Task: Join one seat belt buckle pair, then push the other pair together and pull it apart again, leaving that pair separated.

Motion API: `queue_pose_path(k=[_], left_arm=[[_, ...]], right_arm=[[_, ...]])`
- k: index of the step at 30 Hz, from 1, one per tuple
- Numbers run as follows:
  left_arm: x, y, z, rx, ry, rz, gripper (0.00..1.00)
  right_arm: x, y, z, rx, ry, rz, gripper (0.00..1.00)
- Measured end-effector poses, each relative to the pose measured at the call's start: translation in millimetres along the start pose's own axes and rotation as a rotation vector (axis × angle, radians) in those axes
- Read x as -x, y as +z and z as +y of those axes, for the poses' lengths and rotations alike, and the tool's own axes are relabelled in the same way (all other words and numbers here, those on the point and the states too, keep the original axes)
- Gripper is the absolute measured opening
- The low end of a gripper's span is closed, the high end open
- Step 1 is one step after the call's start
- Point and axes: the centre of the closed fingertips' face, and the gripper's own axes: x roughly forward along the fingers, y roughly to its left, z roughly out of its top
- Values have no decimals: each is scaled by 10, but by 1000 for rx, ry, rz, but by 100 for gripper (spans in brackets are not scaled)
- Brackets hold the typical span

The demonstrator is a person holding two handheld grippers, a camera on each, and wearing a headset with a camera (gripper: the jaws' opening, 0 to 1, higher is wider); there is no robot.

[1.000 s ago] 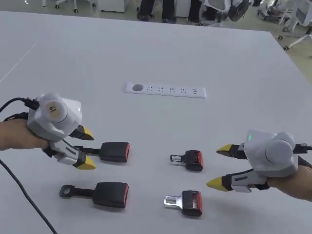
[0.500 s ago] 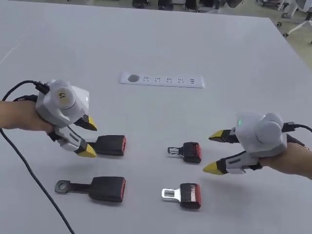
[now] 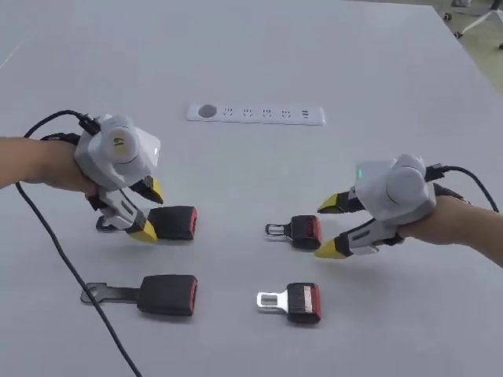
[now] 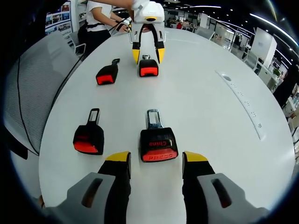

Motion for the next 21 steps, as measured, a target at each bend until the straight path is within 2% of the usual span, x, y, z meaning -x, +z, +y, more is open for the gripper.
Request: queue_pose_path(k=[7,13,21], left_arm=[[-40,-27,-22,-19,-24,14,34],[-50,-41,-37,-31,-30,9,32],[-45,-47,-38,-34,-35,13,32]], right_arm=[[-97,-4,0,26,34,26,38],[-102,-14,-19,29,33,36,33],[-96,-6,-20,39,36,36,32]])
